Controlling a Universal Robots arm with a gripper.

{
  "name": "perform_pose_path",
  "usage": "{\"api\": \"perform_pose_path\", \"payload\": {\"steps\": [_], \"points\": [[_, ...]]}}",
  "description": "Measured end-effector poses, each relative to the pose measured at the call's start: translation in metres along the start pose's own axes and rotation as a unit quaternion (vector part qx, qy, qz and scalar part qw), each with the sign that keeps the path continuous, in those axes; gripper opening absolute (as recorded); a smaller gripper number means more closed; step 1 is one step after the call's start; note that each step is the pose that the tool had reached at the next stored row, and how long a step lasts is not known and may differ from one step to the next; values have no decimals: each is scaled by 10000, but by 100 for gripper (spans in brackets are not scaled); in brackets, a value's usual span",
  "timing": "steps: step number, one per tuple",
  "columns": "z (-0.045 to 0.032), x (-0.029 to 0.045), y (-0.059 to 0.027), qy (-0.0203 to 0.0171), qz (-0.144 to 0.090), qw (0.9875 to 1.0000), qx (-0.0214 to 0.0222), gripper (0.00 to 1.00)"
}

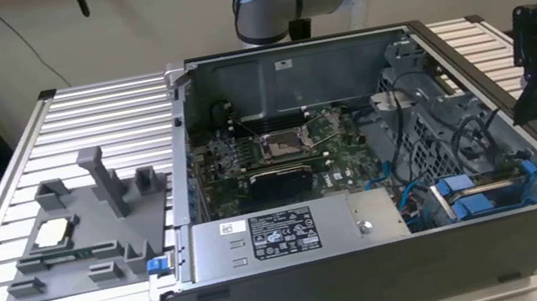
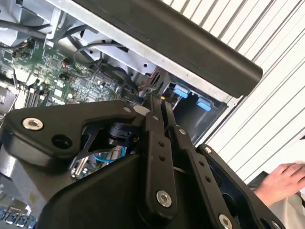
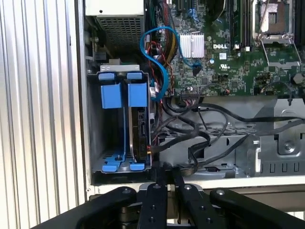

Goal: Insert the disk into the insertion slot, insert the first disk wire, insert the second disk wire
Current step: 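Insert the second disk wire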

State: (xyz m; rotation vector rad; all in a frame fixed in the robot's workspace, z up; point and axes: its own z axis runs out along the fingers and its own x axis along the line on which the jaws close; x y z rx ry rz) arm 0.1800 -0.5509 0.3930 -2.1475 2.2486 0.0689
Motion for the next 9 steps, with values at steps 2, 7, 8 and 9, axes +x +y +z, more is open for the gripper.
{"api": "perform_pose_path", "payload": {"steps": [2, 7, 8, 9], "points": [[-15, 1, 50, -6, 8, 10000, 0, 16], [-21, 10, 240, -6, 20, 10000, 0, 16], [-21, 11, 282, -6, 20, 10000, 1, 16], [-20, 14, 328, -7, 20, 10000, 0, 16]]}}
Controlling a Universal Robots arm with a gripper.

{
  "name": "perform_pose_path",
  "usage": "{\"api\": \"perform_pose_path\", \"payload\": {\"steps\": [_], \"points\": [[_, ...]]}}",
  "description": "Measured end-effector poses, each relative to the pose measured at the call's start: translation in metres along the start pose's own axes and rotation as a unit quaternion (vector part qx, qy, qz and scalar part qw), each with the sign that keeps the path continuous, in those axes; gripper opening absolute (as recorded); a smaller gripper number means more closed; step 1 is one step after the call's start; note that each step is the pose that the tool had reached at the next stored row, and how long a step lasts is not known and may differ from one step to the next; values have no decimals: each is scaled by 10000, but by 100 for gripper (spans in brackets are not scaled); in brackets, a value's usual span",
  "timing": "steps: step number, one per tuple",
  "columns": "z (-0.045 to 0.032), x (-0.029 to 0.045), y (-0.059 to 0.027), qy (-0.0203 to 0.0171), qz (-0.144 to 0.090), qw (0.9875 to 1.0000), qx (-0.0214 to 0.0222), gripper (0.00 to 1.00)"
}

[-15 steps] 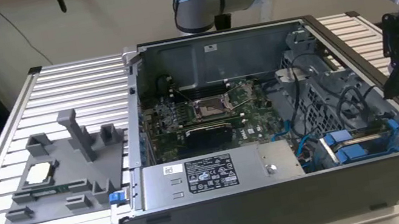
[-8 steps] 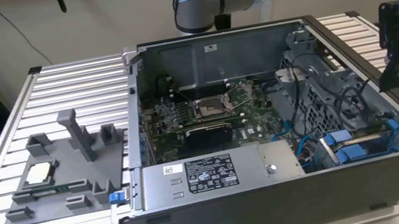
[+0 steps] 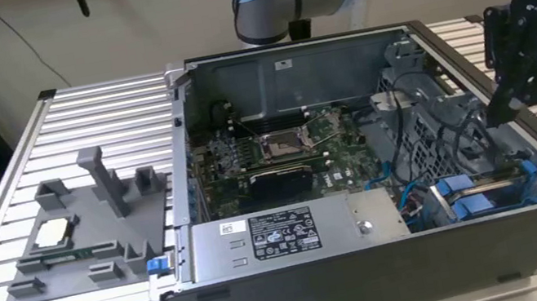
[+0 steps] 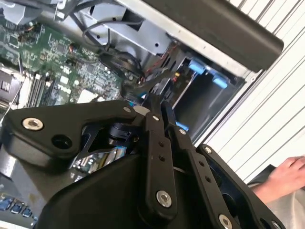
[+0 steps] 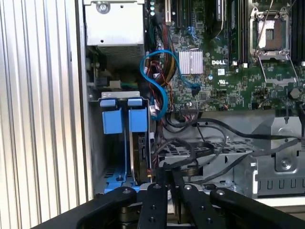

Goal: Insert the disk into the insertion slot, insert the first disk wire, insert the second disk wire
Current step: 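Insert the second disk wire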

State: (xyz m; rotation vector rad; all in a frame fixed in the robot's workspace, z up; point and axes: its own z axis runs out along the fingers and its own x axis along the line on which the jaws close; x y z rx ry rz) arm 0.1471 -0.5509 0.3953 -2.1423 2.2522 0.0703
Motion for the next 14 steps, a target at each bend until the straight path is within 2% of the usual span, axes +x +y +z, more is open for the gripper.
{"api": "perform_pose_path", "payload": {"steps": [3, 5, 9, 14], "points": [[7, 8, 135, 0, 1, 10000, 2, 16], [30, 19, 188, -5, -1, 10000, 25, 16], [72, 78, 199, -23, -5, 10000, 95, 16], [128, 201, 193, -59, -7, 9999, 135, 16]]}}
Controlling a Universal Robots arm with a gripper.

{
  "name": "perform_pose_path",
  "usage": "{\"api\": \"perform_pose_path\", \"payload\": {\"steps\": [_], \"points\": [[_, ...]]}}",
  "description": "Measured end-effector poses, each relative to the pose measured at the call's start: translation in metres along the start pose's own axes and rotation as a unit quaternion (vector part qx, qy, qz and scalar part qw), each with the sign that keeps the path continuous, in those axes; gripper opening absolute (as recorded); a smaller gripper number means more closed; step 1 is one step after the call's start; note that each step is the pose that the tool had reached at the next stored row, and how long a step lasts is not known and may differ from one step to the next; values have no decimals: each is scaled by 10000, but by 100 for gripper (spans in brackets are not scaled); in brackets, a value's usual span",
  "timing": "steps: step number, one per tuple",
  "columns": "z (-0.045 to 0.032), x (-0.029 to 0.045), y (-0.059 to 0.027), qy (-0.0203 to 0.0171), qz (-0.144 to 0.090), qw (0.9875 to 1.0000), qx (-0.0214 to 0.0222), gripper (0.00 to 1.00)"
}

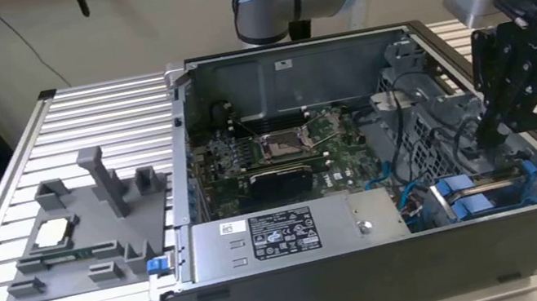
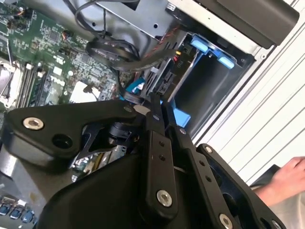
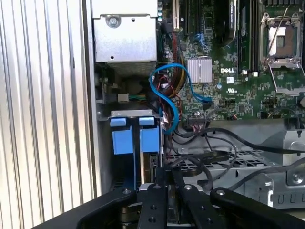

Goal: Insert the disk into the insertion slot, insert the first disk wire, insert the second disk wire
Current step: 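Insert the second disk wire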

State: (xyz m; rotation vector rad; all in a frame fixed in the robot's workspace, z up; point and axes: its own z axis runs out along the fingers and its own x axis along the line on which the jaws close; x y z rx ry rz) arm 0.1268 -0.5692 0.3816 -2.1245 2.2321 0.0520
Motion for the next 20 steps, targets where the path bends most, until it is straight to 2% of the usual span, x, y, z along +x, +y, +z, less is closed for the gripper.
{"api": "perform_pose_path", "payload": {"steps": [2, 6, 7, 11, 14, 18, 20], "points": [[23, 30, 0, -12, 0, 10000, 17, 16], [25, 30, -1, -18, -1, 10000, 21, 16], [34, 31, 0, -18, -2, 10000, 35, 16], [72, 34, 0, -35, -10, 9999, 153, 16], [100, 37, 1, -63, -15, 9997, 238, 16], [138, 45, 1, -86, -21, 9994, 343, 16], [167, 59, 0, -89, -25, 9992, 378, 16]]}}
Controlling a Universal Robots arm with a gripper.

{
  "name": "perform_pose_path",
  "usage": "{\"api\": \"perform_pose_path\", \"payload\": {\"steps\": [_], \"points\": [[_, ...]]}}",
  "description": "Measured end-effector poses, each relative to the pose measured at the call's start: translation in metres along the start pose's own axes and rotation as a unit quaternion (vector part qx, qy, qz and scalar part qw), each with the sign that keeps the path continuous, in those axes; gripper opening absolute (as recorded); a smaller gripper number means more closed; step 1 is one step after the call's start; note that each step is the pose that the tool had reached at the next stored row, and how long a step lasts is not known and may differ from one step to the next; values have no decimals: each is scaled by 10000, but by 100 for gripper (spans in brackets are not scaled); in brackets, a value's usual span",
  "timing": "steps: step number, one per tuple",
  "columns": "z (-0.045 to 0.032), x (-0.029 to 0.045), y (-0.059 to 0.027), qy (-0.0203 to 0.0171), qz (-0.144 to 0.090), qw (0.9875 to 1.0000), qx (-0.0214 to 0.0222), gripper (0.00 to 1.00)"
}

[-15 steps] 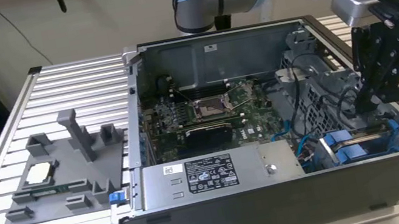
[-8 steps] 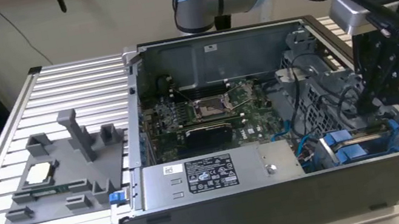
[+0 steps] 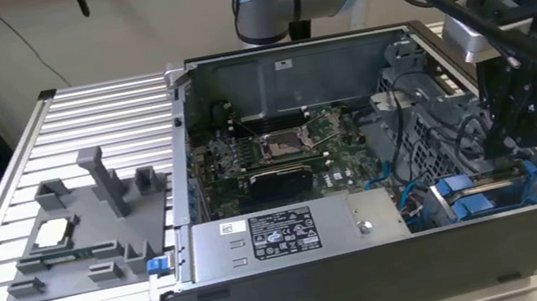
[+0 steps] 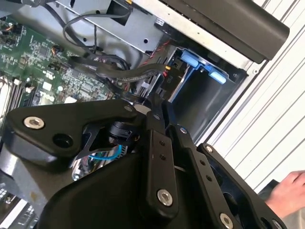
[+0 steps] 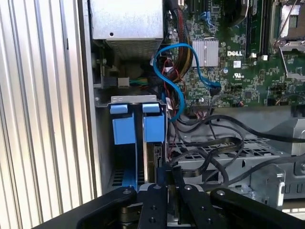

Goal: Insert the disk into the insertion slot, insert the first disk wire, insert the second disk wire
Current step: 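Insert the second disk wire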

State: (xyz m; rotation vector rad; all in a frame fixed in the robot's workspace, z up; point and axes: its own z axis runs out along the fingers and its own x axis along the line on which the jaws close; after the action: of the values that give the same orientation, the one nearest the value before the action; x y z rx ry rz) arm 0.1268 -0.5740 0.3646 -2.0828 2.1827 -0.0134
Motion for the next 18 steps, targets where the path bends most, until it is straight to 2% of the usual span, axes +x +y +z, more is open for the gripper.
{"api": "perform_pose_path", "payload": {"steps": [5, 9, 18], "points": [[87, 55, 7, -4, -1, 10000, 31, 16], [114, 57, 10, -43, 7, 10000, 34, 16], [216, 66, 19, -106, 8, 9999, 87, 16]]}}
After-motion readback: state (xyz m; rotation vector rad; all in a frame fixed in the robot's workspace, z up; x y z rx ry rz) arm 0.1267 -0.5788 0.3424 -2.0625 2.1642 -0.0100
